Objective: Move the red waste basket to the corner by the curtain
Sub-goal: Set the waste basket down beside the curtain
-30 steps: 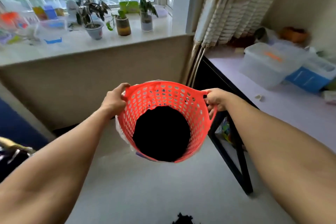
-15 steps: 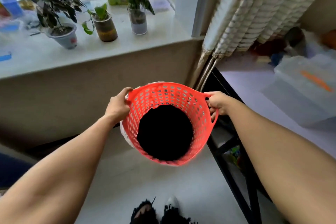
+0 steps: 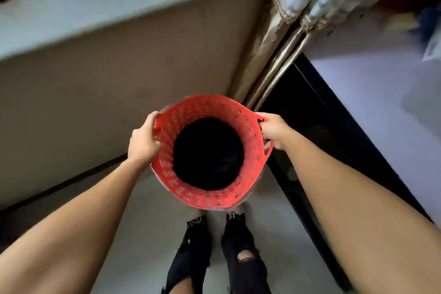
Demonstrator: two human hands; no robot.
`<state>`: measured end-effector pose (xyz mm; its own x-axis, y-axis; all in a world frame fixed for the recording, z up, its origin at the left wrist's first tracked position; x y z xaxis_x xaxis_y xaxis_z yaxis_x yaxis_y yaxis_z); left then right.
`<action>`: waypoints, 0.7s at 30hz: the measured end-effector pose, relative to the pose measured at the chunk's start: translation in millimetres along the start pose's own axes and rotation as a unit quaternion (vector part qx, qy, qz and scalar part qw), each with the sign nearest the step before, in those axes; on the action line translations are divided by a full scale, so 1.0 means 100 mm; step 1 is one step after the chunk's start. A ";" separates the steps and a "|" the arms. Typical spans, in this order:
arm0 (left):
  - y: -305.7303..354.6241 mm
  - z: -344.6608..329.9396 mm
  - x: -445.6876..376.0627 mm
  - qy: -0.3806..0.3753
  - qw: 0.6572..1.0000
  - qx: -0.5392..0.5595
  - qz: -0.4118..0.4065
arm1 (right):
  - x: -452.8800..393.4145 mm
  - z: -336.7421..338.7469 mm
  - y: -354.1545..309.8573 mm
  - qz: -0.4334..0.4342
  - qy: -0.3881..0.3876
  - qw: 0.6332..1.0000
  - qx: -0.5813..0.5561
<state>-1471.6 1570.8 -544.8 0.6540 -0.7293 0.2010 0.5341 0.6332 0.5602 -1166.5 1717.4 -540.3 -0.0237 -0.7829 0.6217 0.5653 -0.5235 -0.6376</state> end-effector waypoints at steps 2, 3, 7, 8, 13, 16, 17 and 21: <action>-0.22 -0.53 -0.32 -0.010 1.000 0.000 0.004 | -0.55 -0.21 0.23 -0.009 0.008 1.000 0.004; -0.31 -0.77 -0.45 -0.016 1.000 0.000 -0.001 | -0.78 -0.30 0.34 -0.011 0.009 1.000 0.006; -0.78 -1.78 -0.98 -0.018 0.999 -0.011 -0.025 | -1.83 -0.75 0.79 -0.016 0.005 1.000 0.010; -0.82 -1.91 -1.02 -0.021 0.999 -0.008 -0.029 | -1.96 -0.82 0.85 -0.020 0.002 1.000 0.015; -1.30 -2.91 -1.50 -0.003 0.999 0.041 -0.031 | -3.04 -1.37 1.37 -0.013 0.007 1.000 0.022; -1.48 -3.18 -1.67 -0.015 0.999 0.034 -0.022 | -3.36 -1.57 1.58 -0.019 0.010 0.999 0.027; -1.50 -3.24 -1.71 -0.017 0.999 0.030 -0.021 | -3.45 -1.62 1.63 -0.019 0.008 0.999 0.033; -1.61 -3.40 -1.83 -0.011 1.000 0.010 -0.021 | -3.67 -1.70 1.78 -0.037 0.015 0.996 0.086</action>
<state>-1494.8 1690.4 -944.4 0.6189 -0.7608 0.1953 0.5496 0.5971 0.5843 -1197.2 1854.4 -959.9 -0.0936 -0.7547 0.6494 0.6932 -0.5175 -0.5016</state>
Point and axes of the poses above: each hand's wrist, its own x-axis away from the middle knuckle, its own z-axis out of the back of the hand, y = z × x, the point moved 5 cm from there along -x, towards the middle knuckle, and after that the axes turned 10 degrees about y, right-handed, at the moved point
